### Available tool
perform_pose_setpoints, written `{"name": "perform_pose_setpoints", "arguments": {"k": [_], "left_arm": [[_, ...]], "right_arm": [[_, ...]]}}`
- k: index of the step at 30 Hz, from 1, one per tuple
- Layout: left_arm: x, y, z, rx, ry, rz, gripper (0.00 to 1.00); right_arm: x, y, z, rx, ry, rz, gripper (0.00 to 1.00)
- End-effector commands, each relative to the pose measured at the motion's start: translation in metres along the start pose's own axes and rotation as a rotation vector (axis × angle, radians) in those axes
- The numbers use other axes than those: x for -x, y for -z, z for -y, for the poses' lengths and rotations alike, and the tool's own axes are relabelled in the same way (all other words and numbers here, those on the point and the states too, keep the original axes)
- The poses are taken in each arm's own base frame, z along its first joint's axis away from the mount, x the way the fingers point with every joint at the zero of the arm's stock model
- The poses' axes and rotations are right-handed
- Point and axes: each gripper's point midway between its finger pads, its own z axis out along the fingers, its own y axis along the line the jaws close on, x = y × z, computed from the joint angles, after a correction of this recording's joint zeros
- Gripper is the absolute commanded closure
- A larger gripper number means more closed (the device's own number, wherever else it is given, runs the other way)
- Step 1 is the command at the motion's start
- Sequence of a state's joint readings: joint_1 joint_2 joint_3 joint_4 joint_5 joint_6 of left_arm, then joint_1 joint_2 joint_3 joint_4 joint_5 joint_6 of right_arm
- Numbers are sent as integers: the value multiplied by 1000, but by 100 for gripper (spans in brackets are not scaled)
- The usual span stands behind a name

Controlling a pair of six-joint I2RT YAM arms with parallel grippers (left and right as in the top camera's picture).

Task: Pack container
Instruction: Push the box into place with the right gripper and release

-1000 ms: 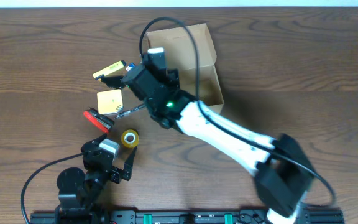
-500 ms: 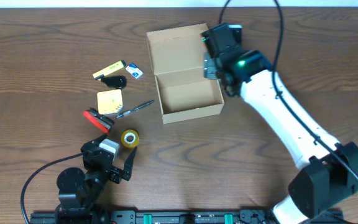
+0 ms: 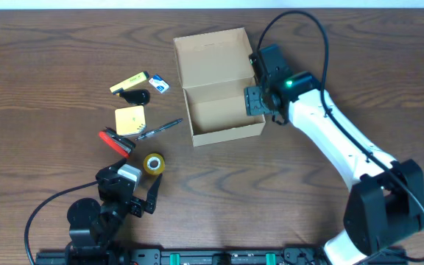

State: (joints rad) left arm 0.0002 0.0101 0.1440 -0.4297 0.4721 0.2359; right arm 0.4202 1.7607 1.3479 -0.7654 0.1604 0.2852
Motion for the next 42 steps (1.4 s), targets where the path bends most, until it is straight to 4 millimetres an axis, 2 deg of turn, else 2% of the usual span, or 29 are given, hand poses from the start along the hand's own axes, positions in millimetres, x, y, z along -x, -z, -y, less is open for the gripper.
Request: {"name": "perform_pose_setpoints", "arguments": {"k": [1, 8, 9, 15, 22, 26, 37, 42], "left_arm": [[-7, -2, 2, -13, 5, -12, 5], [-7, -2, 2, -13, 5, -12, 5], [-7, -2, 2, -13, 5, -12, 5], [-7, -2, 2, -13, 5, -12, 5], [-7, -2, 2, -13, 5, -12, 5], [-7, -2, 2, -13, 5, -12, 5], [-7, -2, 2, -13, 5, -12, 5], [-7, -2, 2, -13, 5, -12, 5]], "right_arm": [[-15, -14, -1, 1, 29, -32, 36], [-22, -23, -5, 25, 20, -31, 66], [-22, -23, -5, 25, 17, -30, 67], [-22, -23, -8, 33, -23, -28, 73], [-26, -21, -22, 47, -48, -32, 81], [-28, -19, -30, 53, -66, -33, 82], [-28, -19, -28, 45, -73, -30, 82], [-28, -20, -19, -4, -48, -21, 84]]}}
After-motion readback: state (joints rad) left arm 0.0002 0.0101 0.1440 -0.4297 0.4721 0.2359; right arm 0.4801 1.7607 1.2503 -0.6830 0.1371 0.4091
